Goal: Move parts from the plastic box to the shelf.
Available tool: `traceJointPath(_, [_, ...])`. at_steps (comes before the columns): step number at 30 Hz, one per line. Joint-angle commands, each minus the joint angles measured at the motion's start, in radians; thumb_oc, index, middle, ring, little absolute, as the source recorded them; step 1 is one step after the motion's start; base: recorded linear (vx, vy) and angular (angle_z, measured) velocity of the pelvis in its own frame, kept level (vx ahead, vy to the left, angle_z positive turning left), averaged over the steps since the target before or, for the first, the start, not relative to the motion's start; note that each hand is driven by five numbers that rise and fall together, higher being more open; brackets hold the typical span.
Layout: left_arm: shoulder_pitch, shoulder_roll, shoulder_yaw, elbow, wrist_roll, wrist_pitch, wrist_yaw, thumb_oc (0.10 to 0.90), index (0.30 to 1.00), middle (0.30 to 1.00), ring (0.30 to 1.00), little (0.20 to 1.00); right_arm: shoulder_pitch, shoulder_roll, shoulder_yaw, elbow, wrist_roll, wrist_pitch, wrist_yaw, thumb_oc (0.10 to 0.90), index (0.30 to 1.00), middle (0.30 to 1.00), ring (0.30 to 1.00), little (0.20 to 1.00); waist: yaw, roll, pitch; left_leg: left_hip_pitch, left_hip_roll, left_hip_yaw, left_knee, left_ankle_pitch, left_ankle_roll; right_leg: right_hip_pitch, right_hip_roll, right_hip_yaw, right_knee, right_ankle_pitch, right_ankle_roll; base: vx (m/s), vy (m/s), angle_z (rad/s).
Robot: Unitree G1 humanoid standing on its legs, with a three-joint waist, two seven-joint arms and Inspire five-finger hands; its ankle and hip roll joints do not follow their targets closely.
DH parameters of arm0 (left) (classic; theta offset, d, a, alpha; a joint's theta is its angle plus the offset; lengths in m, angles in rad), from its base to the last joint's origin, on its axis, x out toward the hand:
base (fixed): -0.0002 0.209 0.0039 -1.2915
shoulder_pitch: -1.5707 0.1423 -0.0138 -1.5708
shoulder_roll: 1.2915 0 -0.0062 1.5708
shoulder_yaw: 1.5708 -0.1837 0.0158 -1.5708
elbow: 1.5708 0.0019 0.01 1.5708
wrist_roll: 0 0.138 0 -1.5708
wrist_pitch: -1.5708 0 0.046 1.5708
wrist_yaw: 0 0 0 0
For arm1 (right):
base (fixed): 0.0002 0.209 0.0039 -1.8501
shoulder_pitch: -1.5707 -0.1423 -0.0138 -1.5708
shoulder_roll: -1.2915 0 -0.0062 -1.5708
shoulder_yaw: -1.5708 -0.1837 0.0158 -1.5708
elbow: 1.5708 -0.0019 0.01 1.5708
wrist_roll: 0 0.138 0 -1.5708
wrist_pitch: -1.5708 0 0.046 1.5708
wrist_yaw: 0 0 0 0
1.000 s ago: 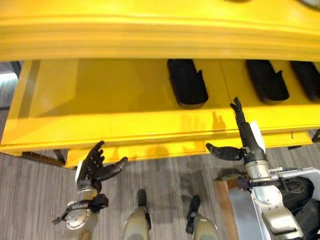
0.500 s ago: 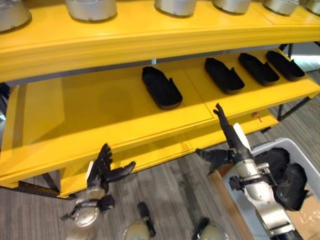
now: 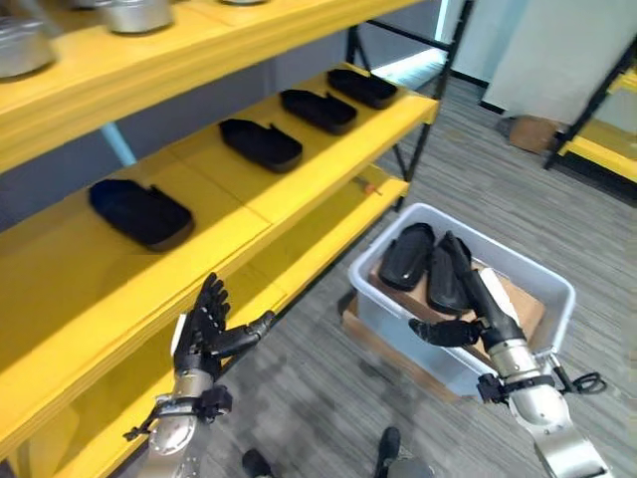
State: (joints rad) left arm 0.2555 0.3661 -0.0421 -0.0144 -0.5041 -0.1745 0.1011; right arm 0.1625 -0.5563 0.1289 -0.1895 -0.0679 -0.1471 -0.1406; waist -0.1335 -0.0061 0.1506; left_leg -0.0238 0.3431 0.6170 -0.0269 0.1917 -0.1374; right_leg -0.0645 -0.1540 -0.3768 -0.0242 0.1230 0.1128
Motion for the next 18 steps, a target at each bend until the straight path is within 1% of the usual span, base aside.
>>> traceJointPath(1, [-0.116, 0.04, 0.021, -0.08, 0.023, -0.091, -0.03, 0.9, 1.0, 1.0, 1.0, 1.0, -0.084, 0.008, -0.128, -0.109, 0.03, -0.12, -0.046, 0.9, 1.0, 1.0, 1.0, 1.0, 0.014, -0.026, 0.006, 0.083, 0.102, -0.039, 0.033, 0.043, -0.087, 0.01, 0.002, 0.04, 0.09, -0.135, 0.026, 0.04, -0.212, -0.27])
traceJointPath(2, [-0.116, 0.04, 0.018, -0.079, 0.023, -0.091, -0.03, 0.9, 1.0, 1.0, 1.0, 1.0, -0.079, 0.007, -0.131, -0.112, 0.03, -0.12, -0.045, 0.9, 1.0, 1.0, 1.0, 1.0, 0.016, -0.023, 0.005, 0.08, 0.107, -0.041, 0.038, 0.042, -0.089, 0.009, 0.005, 0.039, 0.092, -0.138, 0.024, 0.05, -0.224, -0.05])
traceJointPath(3, [-0.117, 0.037, 0.016, -0.074, 0.021, -0.09, -0.028, 0.9, 1.0, 1.0, 1.0, 1.0, -0.067, 0.006, -0.139, -0.114, 0.033, -0.122, -0.048, 0.9, 1.0, 1.0, 1.0, 1.0, 0.011, -0.024, 0.008, 0.07, 0.114, -0.059, 0.069, 0.039, -0.09, 0.008, 0.019, 0.057, 0.095, -0.147, 0.01, 0.03, -0.17, -0.02])
traceJointPath(4, [-0.119, 0.036, 0.016, -0.067, 0.018, -0.092, -0.023, 0.9, 1.0, 1.0, 1.0, 1.0, -0.067, 0.001, -0.137, -0.112, 0.036, -0.123, -0.048, 0.9, 1.0, 1.0, 1.0, 1.0, 0.023, -0.028, 0.018, 0.051, 0.105, -0.119, 0.131, 0.032, -0.079, 0.011, 0.035, 0.086, 0.092, -0.16, -0.003, 0.02, -0.222, -0.1])
traceJointPath(5, [-0.125, 0.036, 0.011, -0.062, 0.011, -0.092, -0.023, 0.9, 1.0, 1.0, 1.0, 1.0, -0.068, -0.005, -0.133, -0.11, 0.034, -0.122, -0.049, 0.9, 1.0, 1.0, 1.0, 1.0, 0.036, -0.032, 0.03, 0.017, 0.095, -0.187, 0.19, 0.023, -0.068, 0.017, 0.045, 0.101, 0.09, -0.168, -0.015, -0.05, -0.181, -0.37])
traceJointPath(6, [-0.128, 0.033, 0.009, -0.058, 0.008, -0.09, -0.018, 0.9, 1.0, 1.0, 1.0, 1.0, -0.076, -0.008, -0.13, -0.102, 0.033, -0.122, -0.05, 0.9, 1.0, 1.0, 1.0, 1.0, 0.052, -0.039, 0.046, -0.033, 0.052, -0.272, 0.231, 0.011, -0.026, 0.015, 0.052, 0.11, 0.081, -0.158, -0.036, -0.05, -0.117, -0.54])
traceJointPath(7, [-0.124, 0.029, 0.005, -0.057, 0.007, -0.089, -0.016, 0.9, 1.0, 1.0, 1.0, 1.0, -0.082, -0.01, -0.125, -0.095, 0.037, -0.124, -0.048, 0.9, 1.0, 1.0, 1.0, 1.0, 0.072, -0.054, 0.058, -0.084, -0.022, -0.38, 0.26, -0.037, 0.007, 0.023, 0.052, 0.141, 0.071, -0.157, -0.042, -0.02, -0.068, -0.65])
traceJointPath(8, [-0.12, 0.025, 0.001, -0.058, 0.006, -0.088, -0.018, 0.9, 1.0, 1.0, 1.0, 1.0, -0.088, -0.009, -0.122, -0.087, 0.042, -0.126, -0.043, 0.9, 1.0, 1.0, 1.0, 1.0, 0.087, -0.069, 0.061, -0.137, -0.086, -0.456, 0.273, -0.074, 0.034, 0.028, 0.047, 0.161, 0.06, -0.154, -0.042, 0.08, -0.063, -0.62])
traceJointPath(9, [-0.113, 0.023, -0.004, -0.061, 0.01, -0.088, -0.023, 0.9, 1.0, 1.0, 1.0, 1.0, -0.09, -0.006, -0.123, -0.082, 0.043, -0.126, -0.039, 0.9, 1.0, 1.0, 1.0, 1.0, 0.103, -0.084, 0.068, -0.192, -0.134, -0.509, 0.267, -0.097, 0.045, 0.04, 0.046, 0.177, 0.054, -0.152, -0.043, 0.12, -0.04, -0.51])
traceJointPath(10, [-0.104, 0.024, -0.001, -0.066, 0.009, -0.087, -0.031, 0.9, 1.0, 1.0, 1.0, 1.0, -0.087, -0.006, -0.129, -0.079, 0.04, -0.126, -0.037, 0.9, 1.0, 1.0, 1.0, 1.0, 0.103, -0.086, 0.068, -0.212, -0.128, -0.522, 0.231, -0.093, 0.044, 0.045, 0.05, 0.187, 0.05, -0.154, -0.036, 0.21, 0.059, -0.39])
traceJointPath(11, [-0.082, 0.022, 0.001, -0.073, 0.01, -0.09, -0.036, 0.9, 1.0, 1.0, 1.0, 1.0, -0.084, -0.009, -0.129, -0.068, 0.043, -0.128, -0.033, 0.9, 1.0, 1.0, 1.0, 1.0, 0.111, -0.081, 0.066, -0.245, -0.107, -0.551, 0.166, -0.04, 0.027, 0.054, 0.051, 0.212, 0.037, -0.151, -0.025, 0.17, 0.092, -0.34])
traceJointPath(12, [-0.081, 0.022, 0.001, -0.073, 0.01, -0.09, -0.036, 0.9, 1.0, 1.0, 1.0, 1.0, -0.083, -0.009, -0.129, -0.068, 0.043, -0.128, -0.033, 0.9, 1.0, 1.0, 1.0, 1.0, 0.112, -0.081, 0.064, -0.242, -0.107, -0.55, 0.159, -0.035, 0.026, 0.053, 0.052, 0.214, 0.035, -0.15, -0.026, 0.22, 0.168, -0.4])
traceJointPath(13, [-0.083, 0.025, 0.002, -0.074, 0.02, -0.092, -0.03, 0.9, 1.0, 1.0, 1.0, 1.0, -0.099, -0.014, -0.122, -0.064, 0.037, -0.13, -0.037, 0.9, 1.0, 1.0, 1.0, 1.0, 0.131, -0.07, 0.07, -0.262, -0.118, -0.597, 0.094, 0.001, 0.01, 0.064, 0.055, 0.236, 0.028, -0.151, -0.016, 0.15, 0.121, -0.31])
traceJointPath(14, [-0.084, 0.024, 0.003, -0.071, 0.018, -0.094, -0.032, 0.9, 1.0, 1.0, 1.0, 1.0, -0.106, -0.018, -0.12, -0.064, 0.035, -0.129, -0.037, 0.9, 1.0, 1.0, 1.0, 1.0, 0.133, -0.061, 0.071, -0.253, -0.115, -0.605, 0.041, 0.024, 0.0, 0.068, 0.062, 0.251, 0.026, -0.15, -0.016, 0.23, 0.185, -0.64])
traceJointPath(15, [-0.083, 0.022, 0.001, -0.069, 0.02, -0.093, -0.032, 0.9, 1.0, 1.0, 1.0, 1.0, -0.11, -0.021, -0.115, -0.065, 0.029, -0.13, -0.034, 0.9, 1.0, 1.0, 1.0, 1.0, 0.134, -0.052, 0.068, -0.245, -0.11, -0.601, 0.015, 0.037, -0.009, 0.077, 0.066, 0.26, 0.027, -0.158, -0.013, 0.2, 0.171, -0.75])
traceJointPath(16, [-0.08, 0.018, 0.001, -0.064, 0.018, -0.094, -0.034, 0.9, 1.0, 1.0, 1.0, 1.0, -0.109, -0.021, -0.114, -0.067, 0.028, -0.129, -0.03, 0.9, 1.0, 1.0, 1.0, 1.0, 0.132, -0.049, 0.066, -0.229, -0.103, -0.587, 0.01, 0.035, -0.011, 0.087, 0.065, 0.272, 0.03, -0.166, -0.012, 0.23, 0.22, -0.99])
traceJointPath(17, [-0.079, 0.011, -0.001, -0.058, 0.015, -0.094, -0.035, 0.9, 1.0, 1.0, 1.0, 1.0, -0.106, -0.019, -0.109, -0.066, 0.027, -0.126, -0.021, 0.9, 1.0, 1.0, 1.0, 1.0, 0.131, -0.049, 0.064, -0.202, -0.108, -0.568, 0.016, 0.005, -0.002, 0.104, 0.057, 0.286, 0.034, -0.179, -0.007, 0.26, 0.32, -1.12])
traceJointPath(18, [-0.084, 0.009, -0.008, -0.055, 0.009, -0.097, -0.039, 0.9, 1.0, 1.0, 1.0, 1.0, -0.099, -0.011, -0.103, -0.069, 0.026, -0.12, -0.004, 0.9, 1.0, 1.0, 1.0, 1.0, 0.126, -0.047, 0.048, -0.182, -0.117, -0.547, 0.017, -0.007, 0.001, 0.111, 0.042, 0.307, 0.033, -0.175, -0.003, 0.28, 0.333, -1.19])
